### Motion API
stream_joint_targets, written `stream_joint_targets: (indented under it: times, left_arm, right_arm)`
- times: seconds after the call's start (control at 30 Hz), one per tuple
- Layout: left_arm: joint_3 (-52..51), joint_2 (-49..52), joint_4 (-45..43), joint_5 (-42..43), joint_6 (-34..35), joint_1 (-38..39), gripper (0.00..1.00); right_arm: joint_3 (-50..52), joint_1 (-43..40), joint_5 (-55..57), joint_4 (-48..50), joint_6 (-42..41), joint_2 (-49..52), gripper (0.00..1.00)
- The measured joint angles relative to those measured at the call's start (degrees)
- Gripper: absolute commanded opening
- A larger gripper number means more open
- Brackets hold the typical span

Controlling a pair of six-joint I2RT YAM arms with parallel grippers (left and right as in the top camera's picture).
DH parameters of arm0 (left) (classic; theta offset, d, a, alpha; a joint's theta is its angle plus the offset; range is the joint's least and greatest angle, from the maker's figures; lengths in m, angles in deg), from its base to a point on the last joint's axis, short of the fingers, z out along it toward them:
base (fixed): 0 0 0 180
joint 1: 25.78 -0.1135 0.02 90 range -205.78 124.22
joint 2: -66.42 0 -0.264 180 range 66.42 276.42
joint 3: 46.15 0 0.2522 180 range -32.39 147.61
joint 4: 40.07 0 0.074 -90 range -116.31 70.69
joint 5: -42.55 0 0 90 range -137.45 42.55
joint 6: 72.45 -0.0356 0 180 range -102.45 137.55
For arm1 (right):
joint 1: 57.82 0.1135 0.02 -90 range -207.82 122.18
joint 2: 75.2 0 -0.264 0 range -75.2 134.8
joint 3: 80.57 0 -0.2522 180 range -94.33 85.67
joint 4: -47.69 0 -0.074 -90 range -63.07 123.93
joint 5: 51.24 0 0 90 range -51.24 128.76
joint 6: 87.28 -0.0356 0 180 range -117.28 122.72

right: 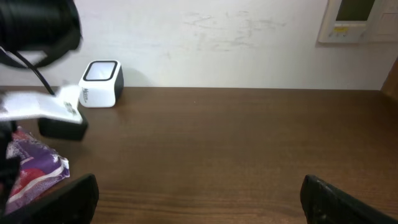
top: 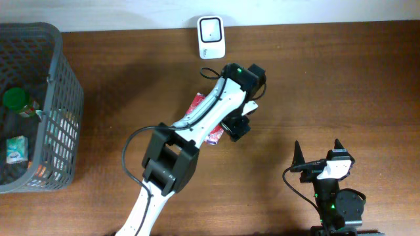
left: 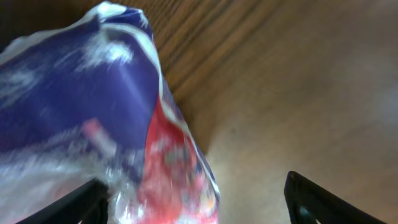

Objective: Scan the item barcode
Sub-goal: 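Carry the red-purple pack to the table center and release it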

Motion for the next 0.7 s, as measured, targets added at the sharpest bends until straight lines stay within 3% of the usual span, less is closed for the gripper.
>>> stream_joint_targets:
  times: [0.03,0.1,0.13,0.17,0.2,0.33,0.43,0.47,0.5,0.7]
  left_arm:
    - [0.0,1.9,-1.3,-2.8,0.7,0.2,0.72]
    - [0.0,4.6,-4.5,-8.5,3.8,0.1,0.24]
    - [-0.1,5.3,-6.4,-10.3,5.0,0.1,0.11]
    - [-0.1,5.4,-8.2,-11.3,6.4,0.1,0.01]
    - [-0.1,5.4,-10.0,-12.2,8.0,0.1,0.00]
    - [2.8,5.5,-11.8,-12.5,20.7,-0.2,0.06]
    - [11.4,5.6,-15.1,-8.8,30.2,-2.0,0.15]
    - [14.6,5.6,-17.8,-7.4,32.9,-3.5,0.24]
    - [14.8,5.6,-17.8,-7.0,33.8,-4.3,0.45]
    - [14.9,5.6,-15.7,-4.3,35.5,-4.8,0.68]
  right_arm:
    - [0.0,0.0,0.0,0.0,0.0,0.0,0.99]
    - [0.0,0.0,0.0,0.0,0.0,0.0,0.99]
    - [0.0,0.0,0.0,0.0,0.0,0.0,0.99]
    - [0.0,0.0,0.0,0.0,0.0,0.0,0.99]
    - [0.0,0.0,0.0,0.0,0.0,0.0,0.99]
    - [0.0,0.0,0.0,0.0,0.0,0.0,0.99]
    - [0.0,0.0,0.0,0.0,0.0,0.0,0.99]
    - [0.0,0.0,0.0,0.0,0.0,0.0,0.98]
    - [0.0,0.0,0.0,0.0,0.0,0.0,0.99]
    - [0.0,0.0,0.0,0.0,0.0,0.0,0.99]
